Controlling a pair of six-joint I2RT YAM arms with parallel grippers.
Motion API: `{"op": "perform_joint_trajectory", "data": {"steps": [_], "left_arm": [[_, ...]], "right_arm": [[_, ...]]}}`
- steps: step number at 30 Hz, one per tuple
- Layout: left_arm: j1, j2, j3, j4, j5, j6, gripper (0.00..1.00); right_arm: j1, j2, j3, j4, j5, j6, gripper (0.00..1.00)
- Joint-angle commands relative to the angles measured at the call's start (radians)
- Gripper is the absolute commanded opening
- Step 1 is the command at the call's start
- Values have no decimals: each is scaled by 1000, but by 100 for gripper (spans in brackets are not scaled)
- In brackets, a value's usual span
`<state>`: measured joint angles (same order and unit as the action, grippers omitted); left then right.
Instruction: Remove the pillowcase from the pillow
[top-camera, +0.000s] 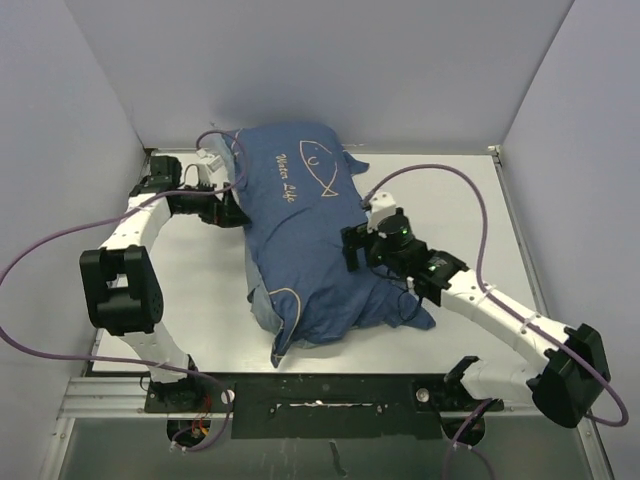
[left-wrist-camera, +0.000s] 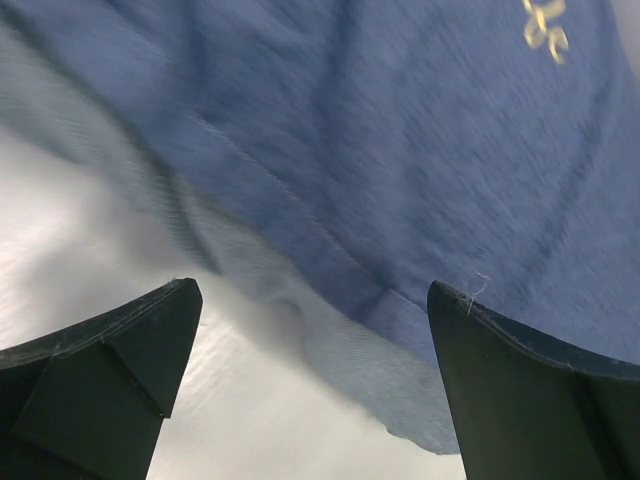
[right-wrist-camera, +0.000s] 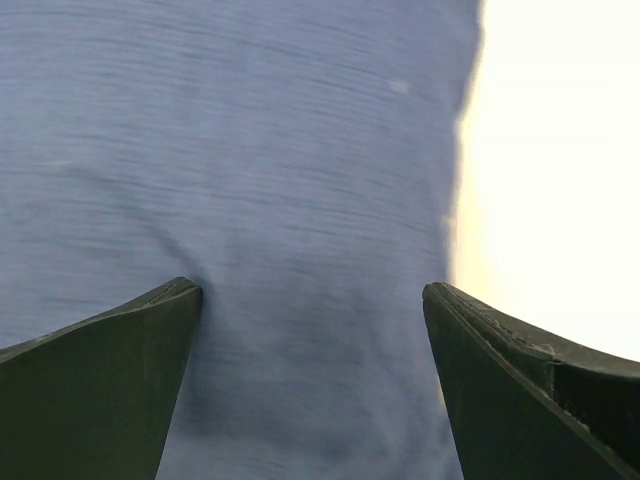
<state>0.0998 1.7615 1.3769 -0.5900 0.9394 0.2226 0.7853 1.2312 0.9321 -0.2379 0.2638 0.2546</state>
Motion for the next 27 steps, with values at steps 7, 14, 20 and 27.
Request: {"op": "perform_joint_trajectory", "data": {"steps": [7, 14, 20, 27], "left_arm": [[-150, -34, 0, -59, -139, 55, 97], [-155, 8, 51, 7, -306, 18, 89], [-176, 26, 86, 61, -424, 7, 85], [-181, 54, 231, 20, -435, 1, 94]], "right_arm": [[-329, -238, -167, -193, -262, 11, 99], [-294, -224, -282, -139, -372, 72, 89], [-16, -134, -290, 1, -301, 161, 81], [239, 219, -129, 235, -288, 177, 80]]}}
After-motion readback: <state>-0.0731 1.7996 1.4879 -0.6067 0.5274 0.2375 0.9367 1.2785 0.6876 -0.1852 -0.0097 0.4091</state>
